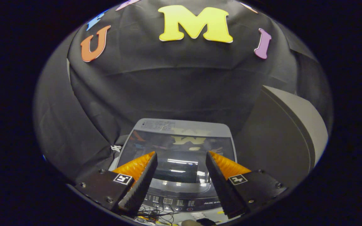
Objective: Put the clothes into the washing machine and then close the washing machine lid.
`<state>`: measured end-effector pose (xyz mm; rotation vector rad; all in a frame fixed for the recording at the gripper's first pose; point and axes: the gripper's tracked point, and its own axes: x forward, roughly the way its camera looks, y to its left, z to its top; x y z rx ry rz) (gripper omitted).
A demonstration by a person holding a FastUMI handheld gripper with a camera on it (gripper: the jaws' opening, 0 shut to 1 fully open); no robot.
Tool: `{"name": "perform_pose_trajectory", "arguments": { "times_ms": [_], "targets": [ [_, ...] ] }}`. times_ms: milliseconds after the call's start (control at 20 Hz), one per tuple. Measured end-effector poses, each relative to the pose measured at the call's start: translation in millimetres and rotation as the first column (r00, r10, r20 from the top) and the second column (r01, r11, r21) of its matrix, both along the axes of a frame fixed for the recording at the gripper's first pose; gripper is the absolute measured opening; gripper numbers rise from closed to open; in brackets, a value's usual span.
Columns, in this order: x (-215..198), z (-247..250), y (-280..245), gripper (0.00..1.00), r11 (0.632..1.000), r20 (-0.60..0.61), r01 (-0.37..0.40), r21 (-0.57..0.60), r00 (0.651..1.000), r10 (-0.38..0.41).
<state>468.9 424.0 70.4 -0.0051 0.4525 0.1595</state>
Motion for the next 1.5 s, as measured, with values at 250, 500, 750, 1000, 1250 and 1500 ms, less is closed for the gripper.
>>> {"name": "perform_pose_trajectory", "arguments": {
  "times_ms": [250, 500, 750, 1000, 1250, 1500],
  "targets": [
    [-60, 52, -50, 0.97, 0.998, 0.142, -0.027, 0.052, 0.99, 0.02],
    [-135, 97, -128, 0.97, 0.995, 0.325, -0.062, 0.072, 0.945, 0.035],
    [-214, 100, -231, 0.97, 0.999, 0.437, -0.029, 0.039, 0.9, 0.009],
    [-292, 63, -328, 0.98, 0.995, 0.452, 0.058, 0.075, 0.888, -0.086],
    [-371, 13, -394, 0.99, 0.99, 0.437, 0.099, 0.097, 0.89, -0.132],
    [-436, -36, -432, 0.99, 0.991, 0.408, 0.098, 0.092, 0.904, -0.128]
  ]
}}
